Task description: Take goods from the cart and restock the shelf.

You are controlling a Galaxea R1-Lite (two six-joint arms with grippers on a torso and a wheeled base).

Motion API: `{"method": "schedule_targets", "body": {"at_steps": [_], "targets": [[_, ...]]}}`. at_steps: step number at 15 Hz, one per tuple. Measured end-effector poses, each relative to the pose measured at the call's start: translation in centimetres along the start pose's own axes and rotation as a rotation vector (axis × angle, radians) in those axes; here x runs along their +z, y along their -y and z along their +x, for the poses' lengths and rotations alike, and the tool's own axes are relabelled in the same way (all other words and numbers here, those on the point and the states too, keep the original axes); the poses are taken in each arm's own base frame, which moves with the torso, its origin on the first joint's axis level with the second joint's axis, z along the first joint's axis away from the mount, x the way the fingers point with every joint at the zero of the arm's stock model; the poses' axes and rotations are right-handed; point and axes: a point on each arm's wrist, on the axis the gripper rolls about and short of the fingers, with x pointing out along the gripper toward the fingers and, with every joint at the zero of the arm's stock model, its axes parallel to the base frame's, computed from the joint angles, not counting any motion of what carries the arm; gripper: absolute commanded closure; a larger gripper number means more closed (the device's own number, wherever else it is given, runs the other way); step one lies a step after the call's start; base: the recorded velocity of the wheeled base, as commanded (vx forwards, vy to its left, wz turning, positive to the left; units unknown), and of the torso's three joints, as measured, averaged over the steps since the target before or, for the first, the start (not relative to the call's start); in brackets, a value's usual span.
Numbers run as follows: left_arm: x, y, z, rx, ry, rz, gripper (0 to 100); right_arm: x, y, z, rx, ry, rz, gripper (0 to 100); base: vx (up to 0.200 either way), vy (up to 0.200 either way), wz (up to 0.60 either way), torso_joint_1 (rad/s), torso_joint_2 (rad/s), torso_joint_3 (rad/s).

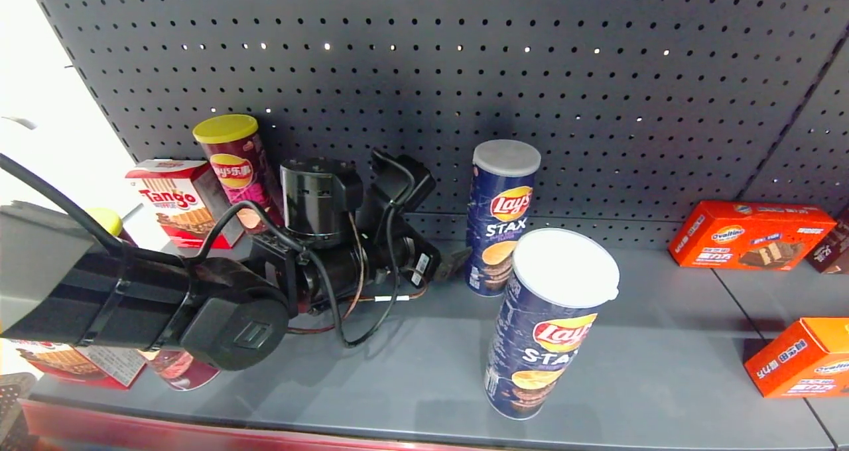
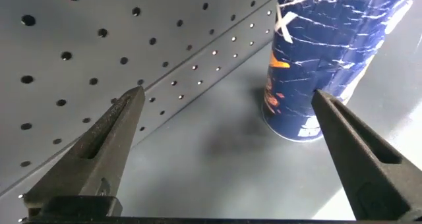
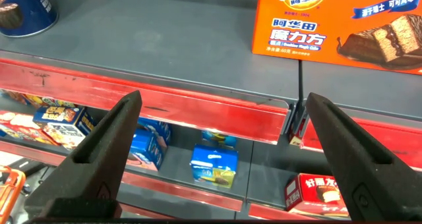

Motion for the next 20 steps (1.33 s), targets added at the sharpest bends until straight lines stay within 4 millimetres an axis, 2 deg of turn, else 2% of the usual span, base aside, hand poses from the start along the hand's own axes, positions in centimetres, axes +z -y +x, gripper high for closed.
{"method": "schedule_targets", "body": {"at_steps": [3, 7, 10, 13, 16, 20], "targets": [[-0.1, 0.1, -0.6, 0.000, -0.006, -0.006, 0, 0.0, 0.0, 0.0, 0.001, 0.000, 0.000, 0, 0.000, 0.000, 0.00, 0.000, 0.00, 0.000], [0.4, 0.1, -2.9, 0.023, -0.002, -0.008, 0, 0.0, 0.0, 0.0, 0.000, 0.000, 0.000, 0, 0.000, 0.000, 0.00, 0.000, 0.00, 0.000], [1.2, 0.4, -5.8, 0.037, 0.045, -0.006, 0, 0.0, 0.0, 0.0, 0.000, 0.000, 0.000, 0, 0.000, 0.000, 0.00, 0.000, 0.00, 0.000], [1.8, 1.6, -8.4, 0.031, 0.106, -0.017, 0, 0.0, 0.0, 0.0, 0.000, 0.000, 0.000, 0, 0.000, 0.000, 0.00, 0.000, 0.00, 0.000], [1.1, 2.4, -10.2, 0.042, 0.133, -0.015, 0, 0.0, 0.0, 0.0, 0.001, 0.000, 0.000, 0, 0.000, 0.000, 0.00, 0.000, 0.00, 0.000], [-0.8, 4.7, -14.2, -0.012, 0.132, 0.001, 0, 0.0, 0.0, 0.0, 0.000, 0.000, 0.000, 0, 0.000, 0.000, 0.00, 0.000, 0.00, 0.000]]}}
